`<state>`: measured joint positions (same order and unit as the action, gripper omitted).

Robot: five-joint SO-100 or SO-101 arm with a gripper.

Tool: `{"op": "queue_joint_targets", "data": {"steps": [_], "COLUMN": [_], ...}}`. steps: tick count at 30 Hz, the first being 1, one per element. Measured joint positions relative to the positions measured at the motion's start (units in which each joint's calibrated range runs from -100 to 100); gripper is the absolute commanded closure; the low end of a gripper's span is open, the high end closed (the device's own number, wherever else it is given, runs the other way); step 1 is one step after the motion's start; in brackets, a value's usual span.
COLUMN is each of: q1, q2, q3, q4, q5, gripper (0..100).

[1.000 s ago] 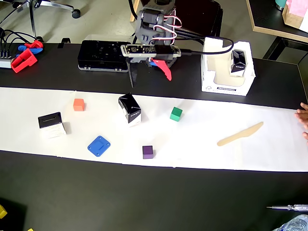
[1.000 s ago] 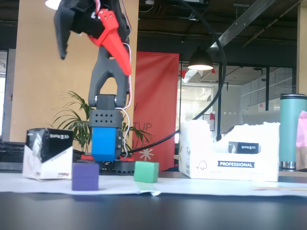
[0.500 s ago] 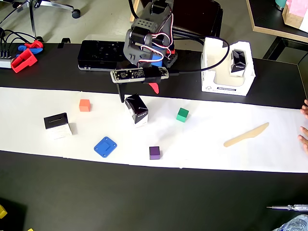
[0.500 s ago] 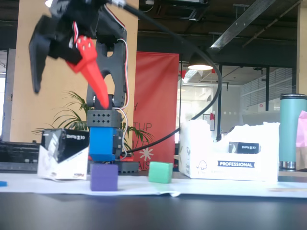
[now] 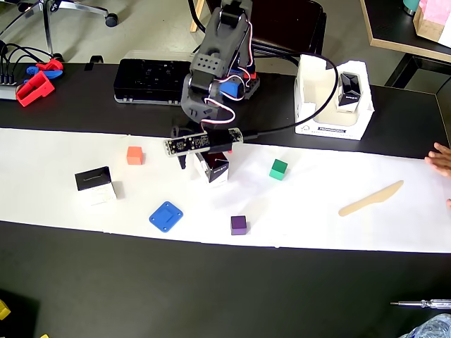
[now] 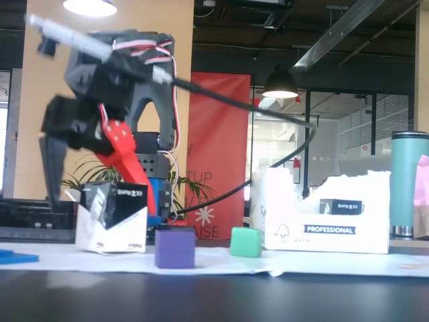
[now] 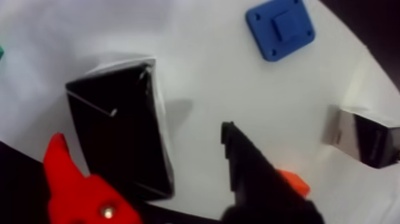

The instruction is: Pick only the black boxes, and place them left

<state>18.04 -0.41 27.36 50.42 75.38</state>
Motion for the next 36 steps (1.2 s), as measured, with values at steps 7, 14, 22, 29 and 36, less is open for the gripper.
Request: {"op": "queue_joint_targets", "data": {"steps": [7, 14, 22, 29, 36], "q1": [-6.3, -9.2, -11.2, -13.5, -16.8], "q2": [7.3, 7.8, 7.6, 4.2, -6.9], "q3": [-3.1, -3.2, -3.3, -3.2, -3.2], "q4": [0.0, 0.0, 0.0, 6.1, 17.7], "q5": [-3.1, -3.7, -5.1, -8.8, -12.4], "gripper": [79, 91, 91, 91, 91]}}
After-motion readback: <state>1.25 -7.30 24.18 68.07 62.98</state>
